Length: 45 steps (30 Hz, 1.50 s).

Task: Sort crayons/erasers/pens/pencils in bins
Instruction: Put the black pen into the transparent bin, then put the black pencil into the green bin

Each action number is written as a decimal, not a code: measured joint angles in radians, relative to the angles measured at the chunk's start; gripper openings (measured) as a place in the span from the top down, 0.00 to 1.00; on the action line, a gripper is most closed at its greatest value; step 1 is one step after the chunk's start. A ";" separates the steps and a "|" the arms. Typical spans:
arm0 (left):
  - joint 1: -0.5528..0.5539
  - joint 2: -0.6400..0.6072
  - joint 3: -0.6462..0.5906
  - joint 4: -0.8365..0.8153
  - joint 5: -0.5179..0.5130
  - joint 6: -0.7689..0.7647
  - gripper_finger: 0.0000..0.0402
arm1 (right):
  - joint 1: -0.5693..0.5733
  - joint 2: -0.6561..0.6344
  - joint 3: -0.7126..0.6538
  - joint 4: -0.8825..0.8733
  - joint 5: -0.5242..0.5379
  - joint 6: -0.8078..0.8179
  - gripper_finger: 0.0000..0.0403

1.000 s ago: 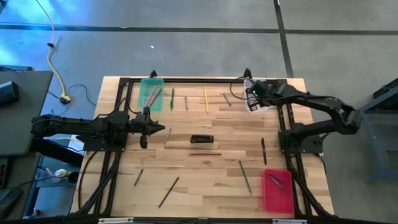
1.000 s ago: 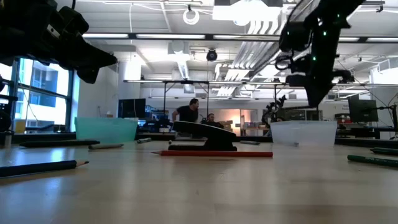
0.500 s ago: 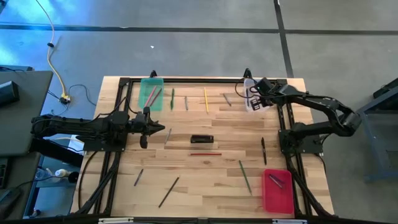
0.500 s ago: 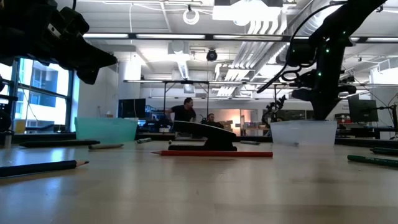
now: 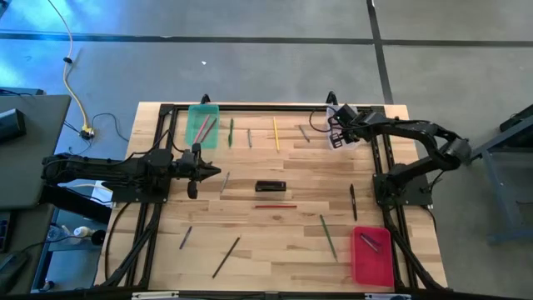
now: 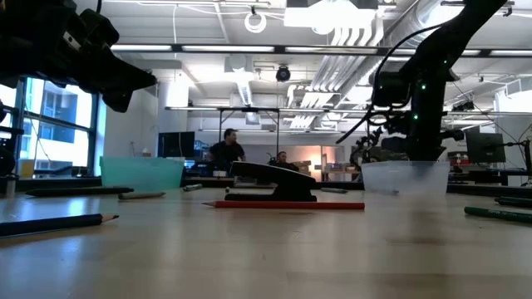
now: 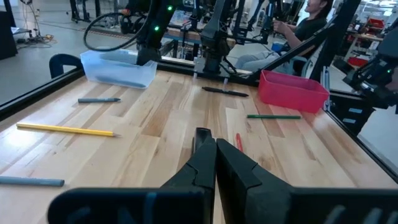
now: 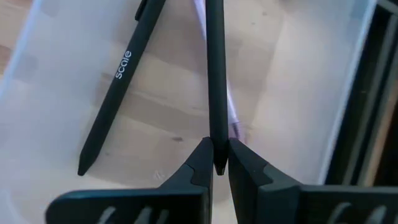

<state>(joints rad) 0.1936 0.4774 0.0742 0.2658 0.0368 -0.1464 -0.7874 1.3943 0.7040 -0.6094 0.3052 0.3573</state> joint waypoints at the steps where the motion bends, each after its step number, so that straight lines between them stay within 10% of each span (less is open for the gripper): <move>1: 0.000 0.000 0.000 0.000 0.000 0.000 1.00 | -0.003 0.011 0.000 0.006 0.000 0.000 0.97; 16: 0.000 0.000 0.000 0.000 0.000 -0.018 1.00 | -0.004 0.021 0.073 -0.055 0.002 -0.041 0.71; 27: -0.085 0.083 0.000 -0.023 -0.028 -0.063 1.00 | 0.267 -0.246 -0.009 0.264 -0.041 -0.246 0.98; 37: -0.195 0.183 0.175 -0.291 -0.233 -0.087 1.00 | 0.568 -0.395 -0.175 0.759 -0.057 -0.298 1.00; 45: -0.271 0.320 0.354 -0.599 -0.265 -0.178 1.00 | 0.721 -0.393 -0.183 0.816 0.070 -0.356 1.00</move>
<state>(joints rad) -0.0778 0.7976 0.4286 -0.3333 -0.2286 -0.3241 -0.0668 1.0018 0.5205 0.2066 0.3756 0.0015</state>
